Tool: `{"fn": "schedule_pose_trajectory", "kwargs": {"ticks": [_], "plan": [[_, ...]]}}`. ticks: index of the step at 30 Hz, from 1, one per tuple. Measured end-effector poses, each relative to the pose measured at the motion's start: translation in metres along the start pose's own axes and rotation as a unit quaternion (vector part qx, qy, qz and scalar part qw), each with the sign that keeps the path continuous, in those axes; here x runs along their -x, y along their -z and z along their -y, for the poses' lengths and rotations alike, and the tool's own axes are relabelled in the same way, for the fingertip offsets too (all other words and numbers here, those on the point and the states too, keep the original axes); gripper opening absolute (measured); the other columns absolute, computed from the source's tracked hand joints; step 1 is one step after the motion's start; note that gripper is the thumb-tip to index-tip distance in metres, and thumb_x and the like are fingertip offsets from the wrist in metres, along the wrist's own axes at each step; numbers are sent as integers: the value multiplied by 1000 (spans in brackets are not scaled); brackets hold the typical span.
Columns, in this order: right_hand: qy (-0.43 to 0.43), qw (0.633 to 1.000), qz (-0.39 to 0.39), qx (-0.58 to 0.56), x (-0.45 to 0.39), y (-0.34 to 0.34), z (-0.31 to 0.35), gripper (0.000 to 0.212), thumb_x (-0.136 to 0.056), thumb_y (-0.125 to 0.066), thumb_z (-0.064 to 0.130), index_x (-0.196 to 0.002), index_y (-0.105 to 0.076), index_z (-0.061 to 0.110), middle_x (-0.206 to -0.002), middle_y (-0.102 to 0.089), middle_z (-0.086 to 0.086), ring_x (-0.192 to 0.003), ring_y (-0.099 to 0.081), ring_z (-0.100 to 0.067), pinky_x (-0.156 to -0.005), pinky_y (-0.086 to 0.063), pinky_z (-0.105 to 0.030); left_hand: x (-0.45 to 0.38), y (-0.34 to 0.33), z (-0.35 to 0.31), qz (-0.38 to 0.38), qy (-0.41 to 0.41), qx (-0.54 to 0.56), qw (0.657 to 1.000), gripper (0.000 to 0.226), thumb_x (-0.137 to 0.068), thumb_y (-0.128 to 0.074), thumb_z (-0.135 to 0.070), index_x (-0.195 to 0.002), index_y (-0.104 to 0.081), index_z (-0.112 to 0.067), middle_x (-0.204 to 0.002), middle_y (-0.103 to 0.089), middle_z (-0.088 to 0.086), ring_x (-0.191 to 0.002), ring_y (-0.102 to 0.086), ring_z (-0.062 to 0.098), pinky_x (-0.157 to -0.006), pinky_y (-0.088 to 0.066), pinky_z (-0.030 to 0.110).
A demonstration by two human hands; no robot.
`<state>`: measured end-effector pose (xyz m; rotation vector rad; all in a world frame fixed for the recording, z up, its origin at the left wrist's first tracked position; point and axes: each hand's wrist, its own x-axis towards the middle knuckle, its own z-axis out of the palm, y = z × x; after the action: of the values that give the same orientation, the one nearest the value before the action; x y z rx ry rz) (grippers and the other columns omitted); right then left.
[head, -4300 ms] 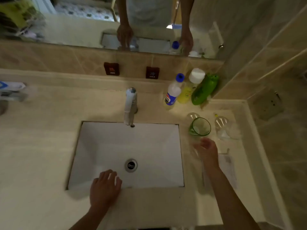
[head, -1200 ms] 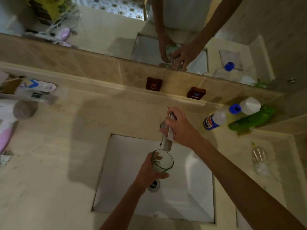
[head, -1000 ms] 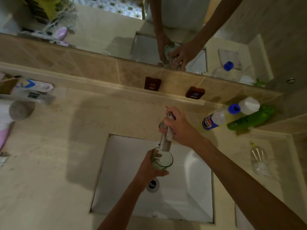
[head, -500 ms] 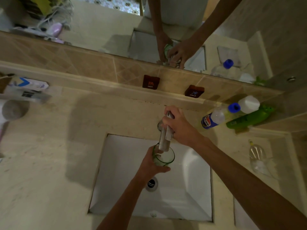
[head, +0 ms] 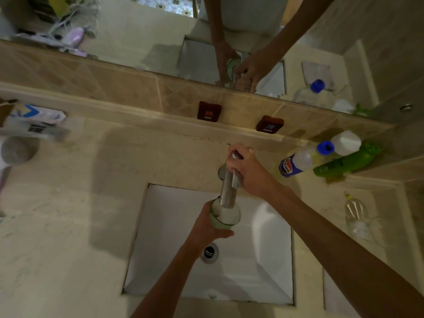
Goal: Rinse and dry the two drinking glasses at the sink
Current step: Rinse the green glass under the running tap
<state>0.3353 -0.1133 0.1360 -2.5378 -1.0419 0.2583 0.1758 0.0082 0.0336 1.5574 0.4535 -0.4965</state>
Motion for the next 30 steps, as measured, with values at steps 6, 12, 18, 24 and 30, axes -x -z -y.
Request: {"fn": "schedule_pose_trajectory", "kwargs": {"ticks": [6,12,18,24,30], "plan": [[13,999,-25,33,3,-2,2,24,-79,-66,-4,-89,-54,13,-122,-48,-13,-102,-41,-28,-81,-40,-29,6,1,6,-3,12,14,1000,96,-62,-97,-5,-140,-44,-23,-132,-56,-4,-121,-55,18,-88,-47,18],[0,998,-28,59,7,-6,4,29,-76,-72,-2,-97,-57,12,-131,-45,-12,-110,-40,-27,-85,-40,-26,7,2,14,0,27,6,1000,95,-59,-98,-8,-136,-45,-28,-127,-56,-5,-121,-57,21,-103,-53,45],[-2,999,-24,39,7,-3,8,32,-73,-69,-8,-91,-55,15,-129,-45,-14,-110,-41,-29,-82,-36,-27,5,4,18,-2,30,18,999,98,-60,-98,-9,-139,-44,-28,-133,-55,-4,-124,-55,21,-106,-52,45],[16,999,-33,10,6,0,7,42,-71,-65,-10,-87,-45,24,-125,-47,-15,-104,-42,-30,-78,-34,-28,4,6,16,3,18,26,1000,98,-61,-97,-4,-138,-41,-29,-137,-55,1,-125,-55,22,-103,-52,37],[-69,988,-65,-121,15,-19,-2,61,-78,-70,-5,-127,-46,24,-148,-28,-4,-135,-35,-24,-106,-43,-33,5,9,18,9,3,14,1000,101,-60,-98,-7,-139,-41,-31,-139,-53,0,-128,-53,23,-109,-50,47]]}}
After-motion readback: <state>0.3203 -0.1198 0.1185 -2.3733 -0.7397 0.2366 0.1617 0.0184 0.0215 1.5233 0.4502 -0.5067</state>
